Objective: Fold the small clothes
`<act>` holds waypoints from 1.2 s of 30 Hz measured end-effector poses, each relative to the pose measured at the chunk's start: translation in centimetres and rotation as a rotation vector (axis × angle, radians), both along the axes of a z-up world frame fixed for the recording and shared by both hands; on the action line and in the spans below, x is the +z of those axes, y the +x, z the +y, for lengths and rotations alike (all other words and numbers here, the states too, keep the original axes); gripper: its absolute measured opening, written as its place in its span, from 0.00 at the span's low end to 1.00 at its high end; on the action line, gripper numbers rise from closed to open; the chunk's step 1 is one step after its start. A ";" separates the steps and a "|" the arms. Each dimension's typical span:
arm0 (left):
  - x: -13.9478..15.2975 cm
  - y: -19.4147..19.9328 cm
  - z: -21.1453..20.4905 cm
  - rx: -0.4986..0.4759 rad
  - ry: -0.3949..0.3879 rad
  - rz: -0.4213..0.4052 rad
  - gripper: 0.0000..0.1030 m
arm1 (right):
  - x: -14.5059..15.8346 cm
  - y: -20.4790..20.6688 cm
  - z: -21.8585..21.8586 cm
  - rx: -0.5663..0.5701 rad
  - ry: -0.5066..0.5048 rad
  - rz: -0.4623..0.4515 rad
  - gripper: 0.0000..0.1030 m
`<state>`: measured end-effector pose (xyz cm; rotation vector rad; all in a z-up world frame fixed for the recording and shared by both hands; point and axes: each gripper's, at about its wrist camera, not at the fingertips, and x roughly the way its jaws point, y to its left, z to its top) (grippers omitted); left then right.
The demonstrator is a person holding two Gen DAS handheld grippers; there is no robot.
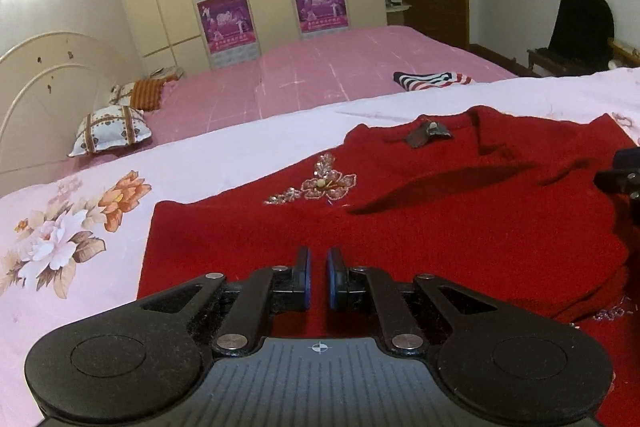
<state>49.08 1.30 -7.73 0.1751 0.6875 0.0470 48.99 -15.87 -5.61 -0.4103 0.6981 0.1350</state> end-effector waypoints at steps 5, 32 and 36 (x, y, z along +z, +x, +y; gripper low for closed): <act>0.3 -0.2 -0.4 -0.002 0.024 0.001 0.06 | -0.1 -0.2 0.2 -0.002 -0.015 -0.007 0.30; 1.2 1.9 4.5 0.087 -0.017 -0.011 0.07 | 1.7 -0.2 0.1 0.085 0.135 -0.035 0.34; 0.1 2.7 6.5 0.121 -0.025 0.020 0.44 | -0.3 1.8 -0.4 0.067 0.068 -0.027 0.36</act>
